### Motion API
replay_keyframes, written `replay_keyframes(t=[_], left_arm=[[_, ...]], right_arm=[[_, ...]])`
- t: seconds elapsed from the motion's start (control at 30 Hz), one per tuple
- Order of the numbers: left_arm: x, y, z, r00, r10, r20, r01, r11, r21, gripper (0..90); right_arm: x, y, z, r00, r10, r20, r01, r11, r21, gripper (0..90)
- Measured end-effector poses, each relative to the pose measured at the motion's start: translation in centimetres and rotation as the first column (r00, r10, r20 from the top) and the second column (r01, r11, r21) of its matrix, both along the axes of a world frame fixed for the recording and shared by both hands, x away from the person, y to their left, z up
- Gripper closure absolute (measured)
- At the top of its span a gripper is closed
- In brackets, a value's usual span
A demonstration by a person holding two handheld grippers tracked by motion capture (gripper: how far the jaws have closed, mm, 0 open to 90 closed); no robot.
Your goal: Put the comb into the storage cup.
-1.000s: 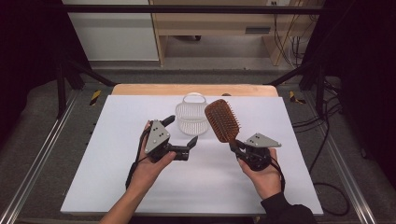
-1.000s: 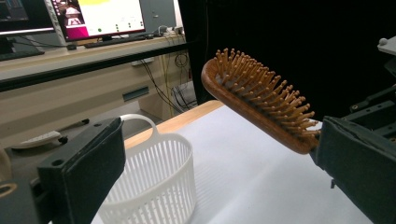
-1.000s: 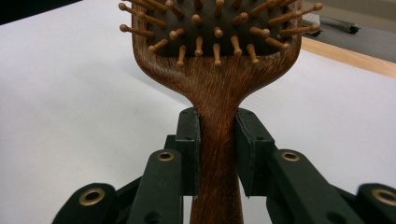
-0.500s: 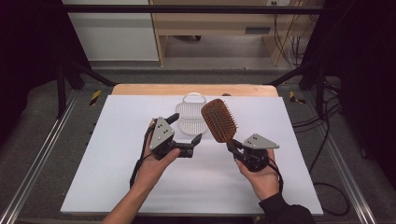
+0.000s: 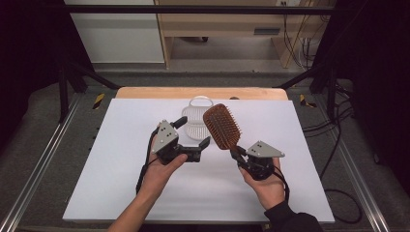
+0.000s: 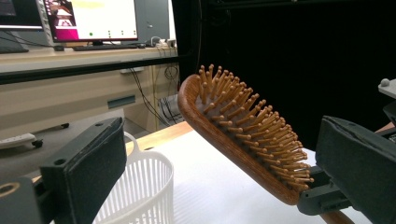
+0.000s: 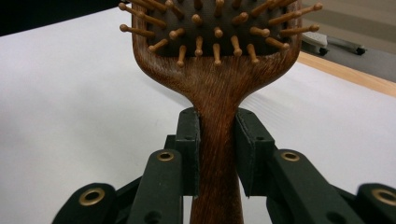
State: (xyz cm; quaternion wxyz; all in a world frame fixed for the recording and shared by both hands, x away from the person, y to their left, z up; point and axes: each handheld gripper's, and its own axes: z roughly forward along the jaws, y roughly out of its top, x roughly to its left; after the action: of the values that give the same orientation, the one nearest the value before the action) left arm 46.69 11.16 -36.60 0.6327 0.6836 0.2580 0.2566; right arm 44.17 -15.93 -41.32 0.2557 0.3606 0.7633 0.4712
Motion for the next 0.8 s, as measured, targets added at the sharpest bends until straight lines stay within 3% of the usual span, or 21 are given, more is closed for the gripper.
replay_keyframes(t=[0.1,0.13,0.23,0.4,0.53,0.7,0.8], left_arm=[[0.1,-0.3,0.1,0.9996,-0.019,-0.018,0.019,0.9998,-0.002,2.6],[0.3,-0.6,0.2,0.9975,-0.058,-0.041,0.058,0.9983,-0.006,2.6],[0.5,-1.1,0.3,0.9955,-0.074,-0.06,0.074,0.9972,0.001,2.7],[1.3,-1.5,0.6,0.9938,-0.067,-0.089,0.065,0.9975,-0.028,3.1],[2.0,-1.9,1.0,0.9849,-0.109,-0.135,0.1,0.9922,-0.074,3.4],[2.6,-2.5,1.4,0.9816,-0.12,-0.149,0.111,0.9917,-0.064,4.2],[2.9,-2.6,1.4,0.9785,-0.124,-0.165,0.112,0.9905,-0.08,5.2]], right_arm=[[-0.1,0.0,0.1,0.9999,0.008,0.01,-0.008,0.9999,0.009,73.0],[-0.1,0.1,0.2,0.9996,0.021,0.02,-0.021,0.9997,0.013,73.1],[0.0,0.3,0.1,0.9993,0.029,0.023,-0.029,0.9995,0.011,73.1],[-0.3,0.5,0.3,0.9978,0.047,0.047,-0.047,0.9987,0.016,73.0],[-0.5,0.7,0.4,0.9965,0.054,0.064,-0.055,0.9983,0.018,73.1],[-0.6,1.0,0.4,0.9951,0.064,0.075,-0.065,0.9979,0.004,73.0],[-0.7,1.1,0.5,0.9944,0.07,0.08,-0.071,0.9975,0.008,73.0]])
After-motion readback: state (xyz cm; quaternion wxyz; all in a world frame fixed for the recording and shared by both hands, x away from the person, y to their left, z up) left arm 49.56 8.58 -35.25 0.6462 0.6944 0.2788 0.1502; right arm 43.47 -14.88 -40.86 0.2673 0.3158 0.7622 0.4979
